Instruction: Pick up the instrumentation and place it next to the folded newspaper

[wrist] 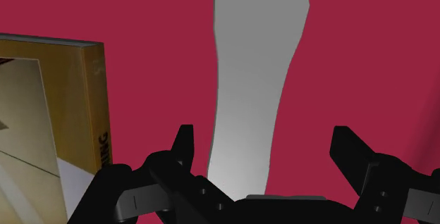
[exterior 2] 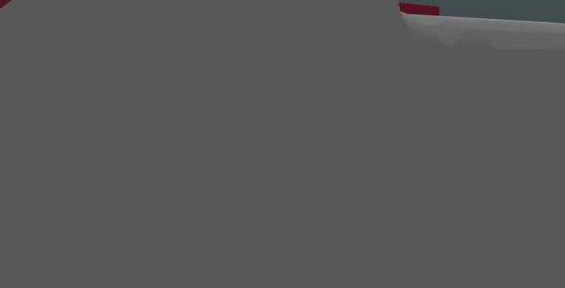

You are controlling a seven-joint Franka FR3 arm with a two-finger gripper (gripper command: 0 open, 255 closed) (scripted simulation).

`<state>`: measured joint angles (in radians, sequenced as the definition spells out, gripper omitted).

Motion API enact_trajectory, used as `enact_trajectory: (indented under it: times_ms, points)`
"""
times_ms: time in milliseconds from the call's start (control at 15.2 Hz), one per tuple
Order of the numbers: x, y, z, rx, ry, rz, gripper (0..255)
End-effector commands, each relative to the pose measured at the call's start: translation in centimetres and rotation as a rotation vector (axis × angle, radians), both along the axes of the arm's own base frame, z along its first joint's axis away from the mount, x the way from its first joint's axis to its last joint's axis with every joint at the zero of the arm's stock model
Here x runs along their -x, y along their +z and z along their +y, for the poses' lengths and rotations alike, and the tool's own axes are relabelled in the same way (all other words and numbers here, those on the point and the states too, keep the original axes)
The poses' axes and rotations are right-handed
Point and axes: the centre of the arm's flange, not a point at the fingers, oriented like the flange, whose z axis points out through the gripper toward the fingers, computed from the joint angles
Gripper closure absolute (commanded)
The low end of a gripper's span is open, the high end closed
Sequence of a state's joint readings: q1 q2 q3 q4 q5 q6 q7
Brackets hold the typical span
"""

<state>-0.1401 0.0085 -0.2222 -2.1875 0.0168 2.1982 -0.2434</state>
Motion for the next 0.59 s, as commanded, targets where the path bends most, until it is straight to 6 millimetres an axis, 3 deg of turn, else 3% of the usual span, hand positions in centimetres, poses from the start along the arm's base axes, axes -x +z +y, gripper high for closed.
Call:
enact_trajectory:
  times_ms: [0,528]
  points:
    - [-0.5,-1.5,-0.8,-0.005,-0.010,0.001,0]
    - [-0.5,-5.0,-0.7,-0.005,-0.010,0.001,0]
